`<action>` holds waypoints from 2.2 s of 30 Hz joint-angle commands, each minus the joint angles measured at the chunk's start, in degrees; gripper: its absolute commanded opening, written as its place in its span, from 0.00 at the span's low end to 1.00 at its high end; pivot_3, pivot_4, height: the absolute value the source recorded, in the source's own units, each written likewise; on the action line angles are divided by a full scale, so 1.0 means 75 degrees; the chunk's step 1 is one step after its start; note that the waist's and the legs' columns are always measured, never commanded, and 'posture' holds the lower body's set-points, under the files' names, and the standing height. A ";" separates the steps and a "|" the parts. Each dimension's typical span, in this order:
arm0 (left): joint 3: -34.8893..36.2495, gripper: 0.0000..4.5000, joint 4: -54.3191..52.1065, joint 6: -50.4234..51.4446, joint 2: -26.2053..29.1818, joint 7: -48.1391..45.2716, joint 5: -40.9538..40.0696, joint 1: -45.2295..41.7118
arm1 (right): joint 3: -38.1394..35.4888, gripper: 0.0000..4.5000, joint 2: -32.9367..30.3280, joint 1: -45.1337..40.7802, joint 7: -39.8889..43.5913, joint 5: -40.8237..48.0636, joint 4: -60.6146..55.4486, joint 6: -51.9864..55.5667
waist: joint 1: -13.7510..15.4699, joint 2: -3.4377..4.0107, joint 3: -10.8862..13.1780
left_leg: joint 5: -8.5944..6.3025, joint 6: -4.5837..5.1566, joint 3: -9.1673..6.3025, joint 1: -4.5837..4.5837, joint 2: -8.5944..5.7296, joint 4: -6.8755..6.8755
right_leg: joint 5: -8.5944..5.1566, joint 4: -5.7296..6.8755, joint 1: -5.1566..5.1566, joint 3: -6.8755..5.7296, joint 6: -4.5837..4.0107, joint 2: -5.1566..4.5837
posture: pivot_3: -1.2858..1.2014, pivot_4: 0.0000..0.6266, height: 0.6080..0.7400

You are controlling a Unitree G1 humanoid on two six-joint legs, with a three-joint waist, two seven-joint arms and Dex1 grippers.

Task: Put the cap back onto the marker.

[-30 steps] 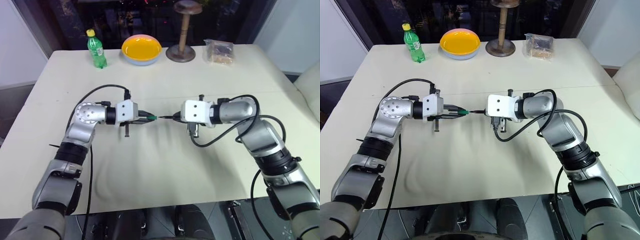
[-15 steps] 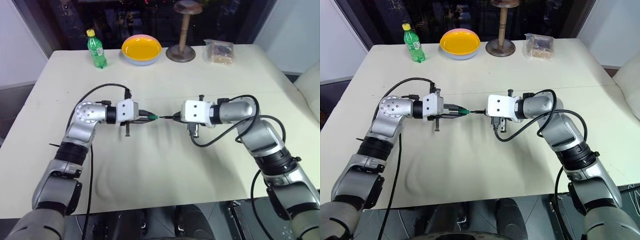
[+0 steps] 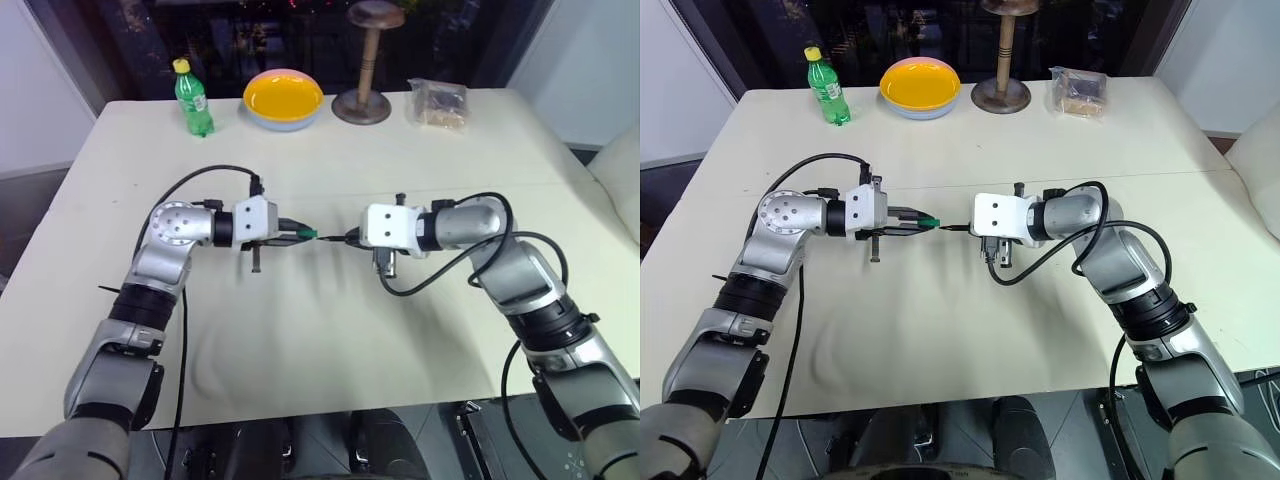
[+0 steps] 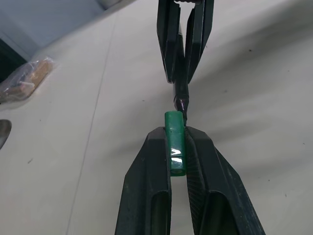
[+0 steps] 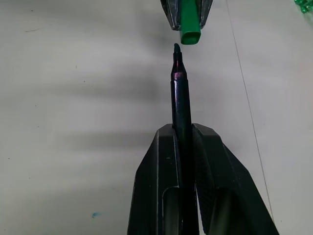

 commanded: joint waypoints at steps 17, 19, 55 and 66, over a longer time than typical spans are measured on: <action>-0.0010 0.00 0.0032 -0.0193 0.0054 -0.0029 0.0105 -0.0047 | -0.0130 0.01 -0.0120 -0.0122 0.0056 0.0121 -0.0323 0.0008 | 0.0000 0.0000 0.0000 | 0.0000 0.0000 0.0000 0.0000 0.0000 0.0000 | 0.0000 0.0000 0.0000 0.0000 0.0000 0.0000 | 0.52 0.24 1.00; -0.0002 0.00 0.0044 -0.0208 0.0046 -0.0019 0.0104 -0.0065 | -0.0128 0.01 -0.0110 -0.0121 0.0056 0.0121 -0.0329 0.0023 | 0.0001 0.0000 0.0000 | 0.0000 0.0000 0.0000 0.0000 0.0000 0.0000 | 0.0000 0.0000 0.0000 0.0000 0.0000 0.0000 | 0.52 0.24 1.00; -0.0079 0.00 0.0226 -0.0285 -0.0249 -0.0002 0.0187 -0.0287 | 0.0105 0.01 0.0200 -0.0044 -0.0021 0.0127 -0.0755 0.0432 | 0.0001 0.0000 0.0000 | 0.0000 0.0000 -0.0001 0.0000 0.0000 0.0001 | 0.0000 0.0000 0.0000 0.0000 0.0000 0.0000 | 0.52 0.24 1.00; -0.0238 0.00 0.0456 -0.0551 -0.0280 -0.0152 0.0332 -0.0382 | 0.0363 0.01 0.0359 -0.0234 -0.0019 -0.0046 -0.0670 0.0429 | 0.0003 0.0000 0.0000 | 0.0000 0.0000 0.0000 0.0000 0.0000 0.0001 | 0.0000 0.0001 0.0000 0.0000 0.0000 0.0000 | 0.52 0.24 1.00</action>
